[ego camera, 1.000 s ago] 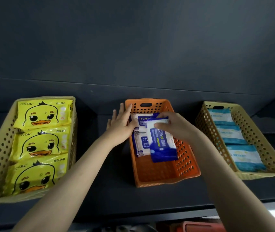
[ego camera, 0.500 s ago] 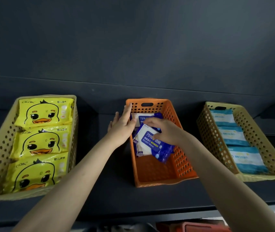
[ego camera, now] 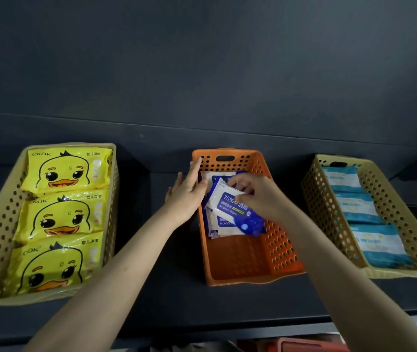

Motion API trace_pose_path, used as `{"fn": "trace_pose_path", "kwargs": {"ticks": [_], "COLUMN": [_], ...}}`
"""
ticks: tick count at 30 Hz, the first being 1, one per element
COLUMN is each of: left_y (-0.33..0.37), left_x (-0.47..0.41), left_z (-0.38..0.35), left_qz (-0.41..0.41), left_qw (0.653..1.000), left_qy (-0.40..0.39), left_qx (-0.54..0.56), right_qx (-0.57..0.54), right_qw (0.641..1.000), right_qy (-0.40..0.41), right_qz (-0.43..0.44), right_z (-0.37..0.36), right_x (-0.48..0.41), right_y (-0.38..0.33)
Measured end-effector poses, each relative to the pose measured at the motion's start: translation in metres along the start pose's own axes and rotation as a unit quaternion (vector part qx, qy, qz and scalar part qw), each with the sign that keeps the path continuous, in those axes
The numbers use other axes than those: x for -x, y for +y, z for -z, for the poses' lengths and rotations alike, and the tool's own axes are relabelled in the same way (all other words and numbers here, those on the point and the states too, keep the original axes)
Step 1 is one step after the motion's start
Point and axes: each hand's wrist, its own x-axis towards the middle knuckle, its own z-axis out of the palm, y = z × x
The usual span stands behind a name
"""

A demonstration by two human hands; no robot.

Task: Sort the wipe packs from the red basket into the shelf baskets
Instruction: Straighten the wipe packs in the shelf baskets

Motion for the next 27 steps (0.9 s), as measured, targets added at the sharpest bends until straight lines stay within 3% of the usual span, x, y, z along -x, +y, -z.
{"fn": "trace_pose_path", "kwargs": {"ticks": [3,6,8,12,16,18,21,24,27], "left_y": [-0.001,0.0,0.002,0.001,0.004,0.011,0.021,0.011,-0.018], "left_x": [0.0,0.001,0.001,0.001,0.003,0.007,0.02,0.038,0.06], "left_z": [0.0,0.002,0.002,0.002,0.001,0.003,0.02,0.057,0.113], "left_qz": [0.002,-0.002,-0.003,-0.005,-0.004,0.01,-0.031,-0.089,-0.092], "left_qw": [1.0,1.0,1.0,1.0,1.0,0.999,0.97,0.946,0.931], "left_qy": [-0.001,-0.003,-0.001,0.003,0.006,0.008,0.066,0.129,0.188], "left_qx": [0.012,0.014,0.011,0.008,0.024,-0.036,-0.233,-0.285,-0.3], "right_qx": [-0.017,0.015,0.049,0.109,0.091,0.086,0.042,-0.012,-0.025], "right_qw": [0.989,0.983,0.985,0.993,0.995,0.996,0.996,0.989,0.979], "right_qy": [-0.146,-0.181,-0.16,-0.034,-0.035,-0.016,0.039,0.074,0.086], "right_qz": [-0.002,0.016,0.033,0.028,0.009,0.02,0.062,0.126,0.184], "right_z": [0.023,0.015,0.0,-0.013,-0.018,-0.015,-0.001,0.01,0.004], "right_x": [-0.008,-0.016,-0.018,-0.005,0.01,0.007,0.004,0.004,-0.003], "right_y": [-0.005,-0.004,0.001,0.013,0.016,0.014,-0.001,-0.027,-0.065]}}
